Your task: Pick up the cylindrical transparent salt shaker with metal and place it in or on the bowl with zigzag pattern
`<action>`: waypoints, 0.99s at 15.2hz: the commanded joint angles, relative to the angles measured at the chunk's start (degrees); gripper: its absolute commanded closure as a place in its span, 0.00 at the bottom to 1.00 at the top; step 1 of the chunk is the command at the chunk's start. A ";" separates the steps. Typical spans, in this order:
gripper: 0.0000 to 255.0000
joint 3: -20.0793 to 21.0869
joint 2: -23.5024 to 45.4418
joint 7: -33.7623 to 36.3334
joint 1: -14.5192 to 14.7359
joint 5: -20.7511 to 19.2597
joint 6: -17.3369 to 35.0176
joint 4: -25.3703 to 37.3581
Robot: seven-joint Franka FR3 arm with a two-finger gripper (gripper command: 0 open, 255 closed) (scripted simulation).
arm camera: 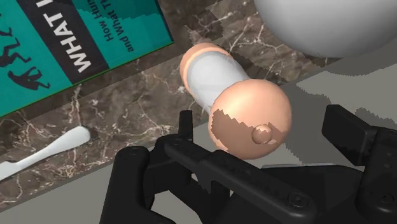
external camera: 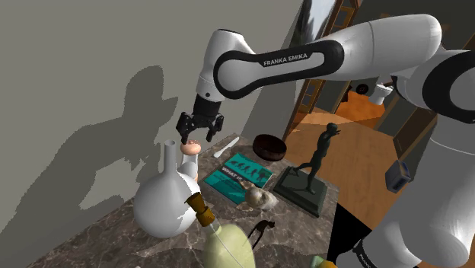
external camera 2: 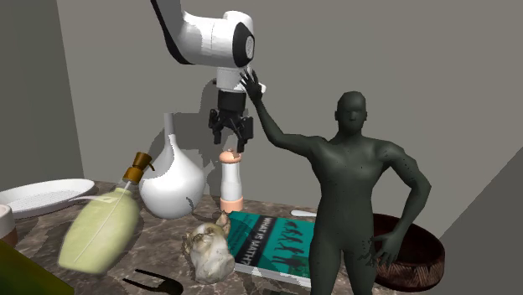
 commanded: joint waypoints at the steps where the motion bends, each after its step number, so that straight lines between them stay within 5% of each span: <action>1: 0.00 0.03 1.04 0.45 0.39 -0.39 1.30 -0.18; 13: 0.00 -0.07 2.79 0.84 0.84 -1.00 4.23 -1.42; 14: 1.00 -0.07 2.79 0.84 0.84 -1.00 4.23 -1.42; 15: 1.00 -0.07 2.79 0.84 0.84 -1.00 4.23 -1.42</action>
